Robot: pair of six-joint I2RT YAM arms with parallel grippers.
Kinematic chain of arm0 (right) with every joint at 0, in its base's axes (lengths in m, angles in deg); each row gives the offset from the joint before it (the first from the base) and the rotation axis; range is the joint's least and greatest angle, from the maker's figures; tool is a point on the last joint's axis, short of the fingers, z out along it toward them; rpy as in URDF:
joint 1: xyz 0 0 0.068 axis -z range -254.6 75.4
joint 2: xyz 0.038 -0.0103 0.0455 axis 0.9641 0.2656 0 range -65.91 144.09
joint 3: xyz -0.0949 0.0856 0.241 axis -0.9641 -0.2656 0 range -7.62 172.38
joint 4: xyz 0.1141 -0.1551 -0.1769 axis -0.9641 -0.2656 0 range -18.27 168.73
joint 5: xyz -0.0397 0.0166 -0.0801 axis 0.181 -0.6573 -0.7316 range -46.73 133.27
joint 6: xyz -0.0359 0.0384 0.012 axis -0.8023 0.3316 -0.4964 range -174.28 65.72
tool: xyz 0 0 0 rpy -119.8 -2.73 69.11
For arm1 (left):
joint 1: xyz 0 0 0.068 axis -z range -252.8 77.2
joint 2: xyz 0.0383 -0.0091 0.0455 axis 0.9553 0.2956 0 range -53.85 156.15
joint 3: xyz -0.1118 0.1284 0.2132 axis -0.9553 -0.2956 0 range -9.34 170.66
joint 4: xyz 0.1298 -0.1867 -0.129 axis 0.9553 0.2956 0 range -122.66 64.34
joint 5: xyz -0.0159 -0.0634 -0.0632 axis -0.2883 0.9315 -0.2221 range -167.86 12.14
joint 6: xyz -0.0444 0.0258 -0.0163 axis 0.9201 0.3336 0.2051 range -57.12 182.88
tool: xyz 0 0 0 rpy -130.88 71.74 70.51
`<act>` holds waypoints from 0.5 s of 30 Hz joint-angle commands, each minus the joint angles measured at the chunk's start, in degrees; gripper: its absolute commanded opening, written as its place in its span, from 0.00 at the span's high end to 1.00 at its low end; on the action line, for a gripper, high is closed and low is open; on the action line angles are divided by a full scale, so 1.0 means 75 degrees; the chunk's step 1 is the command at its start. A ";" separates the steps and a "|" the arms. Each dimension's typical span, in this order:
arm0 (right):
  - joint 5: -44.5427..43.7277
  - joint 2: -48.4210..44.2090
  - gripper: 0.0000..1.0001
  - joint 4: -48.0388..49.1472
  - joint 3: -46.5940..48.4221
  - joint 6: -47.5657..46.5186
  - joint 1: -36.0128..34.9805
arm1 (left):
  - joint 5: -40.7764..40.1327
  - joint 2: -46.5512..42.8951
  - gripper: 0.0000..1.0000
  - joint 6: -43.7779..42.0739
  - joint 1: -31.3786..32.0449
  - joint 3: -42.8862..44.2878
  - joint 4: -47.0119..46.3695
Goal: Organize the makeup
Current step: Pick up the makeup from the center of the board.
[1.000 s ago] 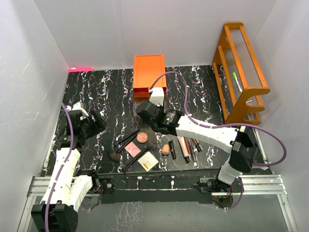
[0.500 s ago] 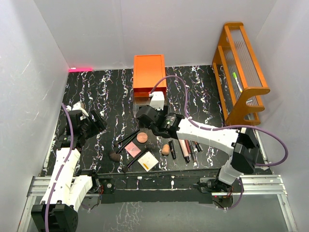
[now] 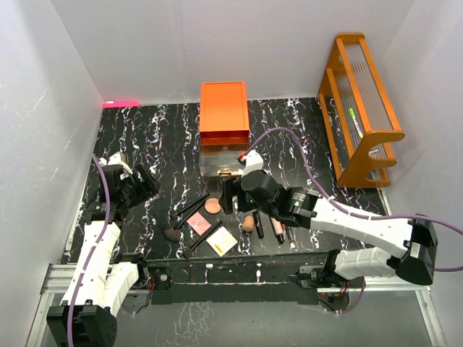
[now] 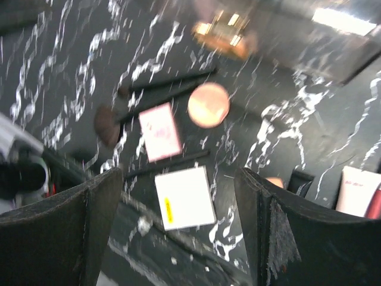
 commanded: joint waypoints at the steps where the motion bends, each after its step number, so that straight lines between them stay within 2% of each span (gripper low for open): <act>1: 0.2379 -0.0316 0.21 0.0751 -0.0890 -0.0899 -0.0144 | -0.0033 -0.0146 0.28 0.0022 0.0022 0.0210 0.0153; 8: 0.2080 -0.0121 0.17 0.0791 -0.1717 -0.0667 -0.1227 | -0.0144 -0.0542 0.26 -0.0013 0.0025 0.0177 0.0084; 12: 0.1813 0.0281 0.15 0.0986 -0.1804 -0.0658 -0.1337 | -0.0278 -0.0631 0.26 -0.0013 0.0019 0.0179 0.0118; 15: 0.1664 0.0714 0.09 0.1092 -0.1772 -0.0747 -0.1340 | -0.0304 -0.0614 0.26 -0.0013 0.0024 0.0192 0.0125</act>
